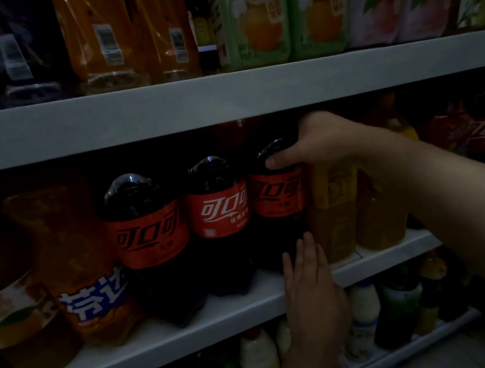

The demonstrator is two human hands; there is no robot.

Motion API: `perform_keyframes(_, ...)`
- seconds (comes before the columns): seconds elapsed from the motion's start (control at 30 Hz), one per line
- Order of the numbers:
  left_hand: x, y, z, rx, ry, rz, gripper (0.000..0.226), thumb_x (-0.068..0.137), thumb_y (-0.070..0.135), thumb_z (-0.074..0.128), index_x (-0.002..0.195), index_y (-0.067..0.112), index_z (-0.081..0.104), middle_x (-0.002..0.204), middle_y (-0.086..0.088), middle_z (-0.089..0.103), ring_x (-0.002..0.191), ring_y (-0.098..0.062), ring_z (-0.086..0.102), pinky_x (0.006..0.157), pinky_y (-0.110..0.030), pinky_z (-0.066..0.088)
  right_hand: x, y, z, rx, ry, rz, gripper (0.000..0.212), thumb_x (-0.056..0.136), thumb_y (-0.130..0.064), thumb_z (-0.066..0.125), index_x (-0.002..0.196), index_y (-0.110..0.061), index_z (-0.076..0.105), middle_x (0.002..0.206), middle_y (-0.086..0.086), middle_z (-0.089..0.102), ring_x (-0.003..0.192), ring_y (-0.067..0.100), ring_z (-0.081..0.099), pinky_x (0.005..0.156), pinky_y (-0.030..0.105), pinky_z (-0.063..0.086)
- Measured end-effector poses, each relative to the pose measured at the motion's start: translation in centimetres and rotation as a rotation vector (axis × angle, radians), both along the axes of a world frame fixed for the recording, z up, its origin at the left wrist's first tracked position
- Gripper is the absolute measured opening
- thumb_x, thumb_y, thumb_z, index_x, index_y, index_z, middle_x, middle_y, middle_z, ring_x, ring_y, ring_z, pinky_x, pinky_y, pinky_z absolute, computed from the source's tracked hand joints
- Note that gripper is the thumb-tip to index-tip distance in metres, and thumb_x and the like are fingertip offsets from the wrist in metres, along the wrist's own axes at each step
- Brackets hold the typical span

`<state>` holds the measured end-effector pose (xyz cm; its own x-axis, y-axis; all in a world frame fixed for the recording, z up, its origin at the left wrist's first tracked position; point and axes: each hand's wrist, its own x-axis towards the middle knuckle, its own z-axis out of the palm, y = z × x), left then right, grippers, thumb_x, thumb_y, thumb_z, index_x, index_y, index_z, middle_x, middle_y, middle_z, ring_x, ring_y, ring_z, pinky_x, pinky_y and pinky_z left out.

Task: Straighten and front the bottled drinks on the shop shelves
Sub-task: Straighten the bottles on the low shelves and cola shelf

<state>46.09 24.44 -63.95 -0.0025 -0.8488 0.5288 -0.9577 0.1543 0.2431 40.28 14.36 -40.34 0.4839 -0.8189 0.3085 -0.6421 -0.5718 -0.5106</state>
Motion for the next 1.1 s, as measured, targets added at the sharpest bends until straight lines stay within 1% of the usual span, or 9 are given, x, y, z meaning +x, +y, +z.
perform_keyframes(0.13, 1.6, -0.2, -0.2, -0.149, -0.004, -0.012, 0.060, 0.074, 0.027, 0.046, 0.130, 0.011, 0.055, 0.151, -0.008, 0.036, 0.142, -0.024, 0.027, 0.113, -0.050, 0.013, -0.6, -0.4, 0.3, 0.044, -0.026, 0.047, 0.066, 0.065, -0.037, 0.083, 0.124, -0.028, 0.055, 0.103, -0.017, 0.059, 0.093, 0.004, 0.056, 0.069, 0.007, 0.043)
perform_keyframes(0.27, 2.6, -0.5, -0.5, -0.161, 0.090, 0.055, 0.069, 0.078, 0.025, 0.052, 0.144, 0.013, 0.035, 0.159, -0.011, 0.009, 0.147, -0.030, 0.006, 0.117, -0.050, 0.013, -0.8, 0.1, 0.8, 0.045, 0.017, 0.047, 0.072, 0.070, -0.040, 0.080, 0.133, -0.030, 0.047, 0.104, -0.021, 0.050, 0.099, 0.003, 0.047, 0.058, -0.003, 0.035)
perform_keyframes(0.4, 1.9, -1.4, -0.6, -0.087, 0.107, 0.079, 0.075, 0.078, 0.031, 0.049, 0.146, 0.007, 0.030, 0.159, -0.010, -0.003, 0.145, -0.032, 0.003, 0.116, -0.051, 0.018, 0.8, 0.9, -1.0, -0.129, 0.003, -0.076, 0.075, 0.057, -0.065, 0.075, 0.121, -0.032, 0.057, 0.113, -0.005, 0.063, 0.100, 0.012, 0.058, 0.076, 0.022, 0.046)
perform_keyframes(0.7, 0.9, -2.2, -1.2, -0.053, 0.077, 0.091, 0.078, 0.073, 0.037, 0.050, 0.143, 0.008, 0.033, 0.160, -0.008, 0.000, 0.145, -0.036, 0.004, 0.111, -0.050, 0.011, 1.1, 0.0, -1.0, -0.070, -0.032, -0.042, 0.072, 0.056, -0.060, 0.076, 0.120, -0.034, 0.057, 0.106, -0.014, 0.059, 0.093, 0.005, 0.054, 0.077, 0.023, 0.047)
perform_keyframes(0.77, 0.9, -2.0, -1.2, -0.078, 0.115, 0.089, 0.074, 0.073, 0.038, 0.050, 0.142, 0.013, 0.037, 0.160, -0.008, 0.004, 0.145, -0.033, 0.009, 0.109, -0.050, 0.016, -0.2, 0.5, -1.7, -0.189, -0.180, -0.025, 0.054, 0.067, -0.057, 0.072, 0.113, -0.030, 0.062, 0.101, -0.015, 0.061, 0.093, 0.001, 0.056, 0.076, 0.016, 0.046)
perform_keyframes(0.87, 0.4, -1.2, -1.7, -0.183, 0.201, -0.029, 0.065, 0.075, 0.031, 0.054, 0.137, 0.019, 0.041, 0.158, -0.006, 0.016, 0.141, -0.027, 0.024, 0.105, -0.046, 0.028, -3.7, 1.6, -4.6, -0.659, -0.458, -0.207, 0.035, 0.083, -0.044, 0.065, 0.103, -0.016, 0.066, 0.094, -0.006, 0.060, 0.087, 0.004, 0.054, 0.071, 0.009, 0.039)
perform_keyframes(0.97, -1.3, -1.2, -1.5, -0.184, 0.301, -0.161, 0.066, 0.079, 0.026, 0.054, 0.141, 0.019, 0.034, 0.158, 0.000, 0.016, 0.141, -0.022, 0.023, 0.110, -0.042, 0.029, -5.5, 1.8, -7.6, -0.631, -0.365, -0.490, 0.071, 0.073, -0.065, 0.063, 0.120, -0.014, 0.050, 0.116, 0.008, 0.051, 0.105, 0.019, 0.049, 0.078, 0.029, 0.040)
perform_keyframes(1.03, -2.7, -1.6, -0.9, -0.105, 0.380, -0.151, 0.071, 0.084, 0.029, 0.047, 0.149, 0.018, 0.021, 0.160, 0.005, -0.007, 0.146, -0.015, 0.001, 0.116, -0.035, 0.014, -5.5, 1.2, -8.3, -0.451, -0.178, -0.553, 0.100, 0.060, -0.082, 0.055, 0.133, -0.018, 0.036, 0.128, 0.007, 0.044, 0.116, 0.024, 0.045, 0.083, 0.036, 0.043)
perform_keyframes(1.1, -4.0, -2.1, -0.4, 0.029, 0.485, -0.145, 0.080, 0.087, 0.033, 0.043, 0.152, 0.022, 0.000, 0.150, 0.017, -0.034, 0.141, -0.004, -0.023, 0.115, -0.025, -0.003, -5.2, 0.6, -8.1, -0.387, -0.047, -0.567, 0.110, 0.053, -0.088, 0.052, 0.137, -0.021, 0.030, 0.131, 0.006, 0.044, 0.117, 0.027, 0.048, 0.082, 0.039, 0.045)
